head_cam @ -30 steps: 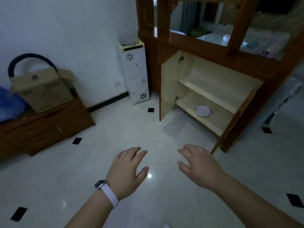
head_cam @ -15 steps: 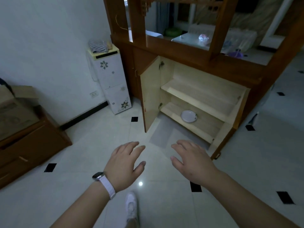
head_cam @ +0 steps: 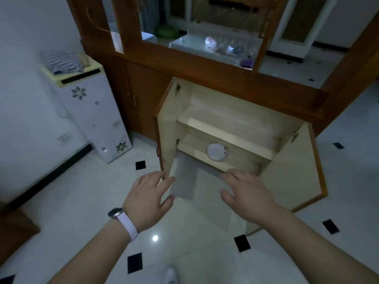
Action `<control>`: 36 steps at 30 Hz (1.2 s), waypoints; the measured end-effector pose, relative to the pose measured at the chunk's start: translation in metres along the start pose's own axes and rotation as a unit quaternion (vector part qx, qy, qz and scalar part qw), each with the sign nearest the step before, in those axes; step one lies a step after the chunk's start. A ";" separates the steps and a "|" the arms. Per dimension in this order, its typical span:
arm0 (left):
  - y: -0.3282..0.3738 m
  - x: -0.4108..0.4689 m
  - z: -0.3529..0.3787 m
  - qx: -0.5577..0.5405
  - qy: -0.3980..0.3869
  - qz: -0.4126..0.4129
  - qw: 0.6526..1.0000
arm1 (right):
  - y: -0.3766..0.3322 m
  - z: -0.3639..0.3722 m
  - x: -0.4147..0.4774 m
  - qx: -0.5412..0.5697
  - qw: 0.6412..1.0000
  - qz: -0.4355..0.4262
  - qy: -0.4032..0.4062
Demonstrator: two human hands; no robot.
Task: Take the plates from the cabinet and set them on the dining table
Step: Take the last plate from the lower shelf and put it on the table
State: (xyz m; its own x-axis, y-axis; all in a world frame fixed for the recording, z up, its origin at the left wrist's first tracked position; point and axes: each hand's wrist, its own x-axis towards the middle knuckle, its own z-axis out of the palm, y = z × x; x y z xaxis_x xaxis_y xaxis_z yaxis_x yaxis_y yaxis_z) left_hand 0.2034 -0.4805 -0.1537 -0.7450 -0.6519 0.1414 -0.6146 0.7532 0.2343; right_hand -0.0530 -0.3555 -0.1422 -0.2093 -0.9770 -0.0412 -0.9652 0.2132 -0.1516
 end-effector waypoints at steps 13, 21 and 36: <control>-0.039 0.138 0.022 0.005 -0.053 0.114 0.992 | 0.030 -0.003 0.068 0.012 0.994 0.108 0.018; -0.030 0.227 0.059 0.014 -0.088 0.140 0.986 | 0.092 0.016 0.120 0.014 0.991 0.137 0.001; -0.005 0.406 0.127 0.020 -0.118 0.115 0.986 | 0.237 0.033 0.246 0.078 0.982 0.169 -0.036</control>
State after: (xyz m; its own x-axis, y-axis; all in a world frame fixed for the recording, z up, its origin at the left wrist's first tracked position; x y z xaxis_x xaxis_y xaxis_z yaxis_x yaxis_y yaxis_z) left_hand -0.1293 -0.7377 -0.2196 -0.9027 -0.4282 -0.0420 -0.4282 0.8848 0.1836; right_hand -0.3280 -0.5455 -0.2211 -0.4967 -0.8483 -0.1832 -0.8058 0.5292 -0.2658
